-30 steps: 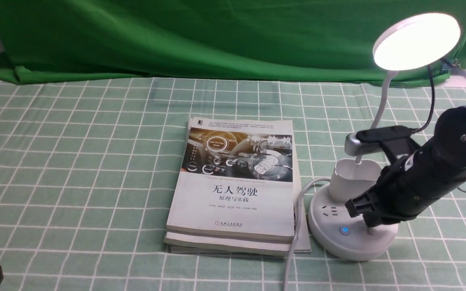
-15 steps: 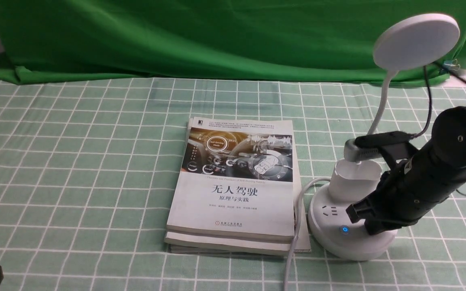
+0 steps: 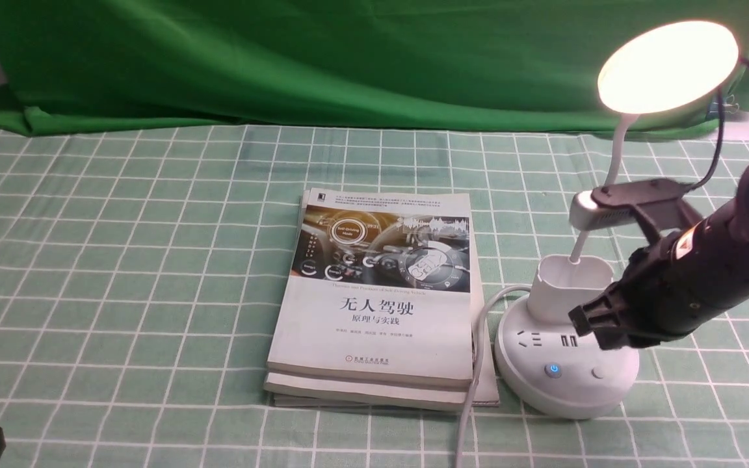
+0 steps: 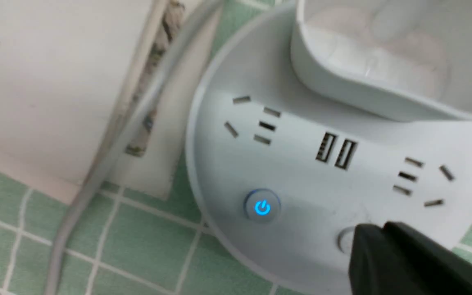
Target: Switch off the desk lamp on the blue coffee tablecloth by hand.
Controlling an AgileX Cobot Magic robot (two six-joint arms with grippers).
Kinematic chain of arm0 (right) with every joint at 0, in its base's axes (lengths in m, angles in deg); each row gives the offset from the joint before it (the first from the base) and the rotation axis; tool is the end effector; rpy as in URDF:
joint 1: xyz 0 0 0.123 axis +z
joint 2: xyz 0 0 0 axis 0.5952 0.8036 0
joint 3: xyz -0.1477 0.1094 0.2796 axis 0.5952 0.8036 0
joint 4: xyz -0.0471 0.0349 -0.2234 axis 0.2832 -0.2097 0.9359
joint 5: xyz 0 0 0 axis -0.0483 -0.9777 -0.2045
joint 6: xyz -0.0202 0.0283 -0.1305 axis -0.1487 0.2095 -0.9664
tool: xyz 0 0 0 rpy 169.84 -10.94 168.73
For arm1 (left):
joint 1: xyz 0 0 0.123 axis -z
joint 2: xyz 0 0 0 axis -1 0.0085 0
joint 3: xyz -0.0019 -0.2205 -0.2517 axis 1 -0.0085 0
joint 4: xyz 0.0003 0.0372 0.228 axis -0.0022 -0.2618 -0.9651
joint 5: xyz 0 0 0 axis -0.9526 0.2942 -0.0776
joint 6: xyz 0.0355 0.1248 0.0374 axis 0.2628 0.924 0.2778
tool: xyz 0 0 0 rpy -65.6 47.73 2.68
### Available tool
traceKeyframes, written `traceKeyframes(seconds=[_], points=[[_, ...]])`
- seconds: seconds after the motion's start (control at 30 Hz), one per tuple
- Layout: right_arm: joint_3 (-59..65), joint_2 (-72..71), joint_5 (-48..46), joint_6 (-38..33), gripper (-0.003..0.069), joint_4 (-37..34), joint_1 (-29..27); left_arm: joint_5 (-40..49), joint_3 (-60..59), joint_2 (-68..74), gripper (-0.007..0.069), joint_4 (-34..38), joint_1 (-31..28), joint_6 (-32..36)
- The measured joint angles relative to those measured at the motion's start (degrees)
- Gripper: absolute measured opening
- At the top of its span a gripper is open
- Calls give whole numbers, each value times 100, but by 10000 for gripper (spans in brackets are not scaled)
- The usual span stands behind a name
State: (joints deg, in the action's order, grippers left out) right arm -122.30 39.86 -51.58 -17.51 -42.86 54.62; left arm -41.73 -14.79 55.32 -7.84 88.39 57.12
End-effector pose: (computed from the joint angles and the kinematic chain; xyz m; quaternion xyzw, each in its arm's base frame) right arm 0.2759 0.1028 0.2402 -0.1772 0.9702 0.0660 0.1517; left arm 0.0263 -0.0061 0.1741 0.0972 0.7744 0.0586 0.6224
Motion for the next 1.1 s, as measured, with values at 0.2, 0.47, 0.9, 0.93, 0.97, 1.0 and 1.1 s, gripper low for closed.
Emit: traceKeyframes(seconds=[0.2,0.47,0.9,0.93,0.97,1.0,1.1], points=[[5,63,-10,-7,31,0,0,0,0,0,0,0,0,0],[5,735,46,-7,31,5,0,0,0,0,0,0,0,0],[24,168,-182,-7,31,0,0,0,0,0,0,0,0,0],[55,-132,-280,-7,31,-6,0,0,0,0,0,0,0,0],[73,-271,-305,0,31,-6,0,0,0,0,0,0,0,0],[164,-523,-321,12,31,-6,0,0,0,0,0,0,0,0],[498,-1178,-315,133,31,-17,0,0,0,0,0,0,0,0]])
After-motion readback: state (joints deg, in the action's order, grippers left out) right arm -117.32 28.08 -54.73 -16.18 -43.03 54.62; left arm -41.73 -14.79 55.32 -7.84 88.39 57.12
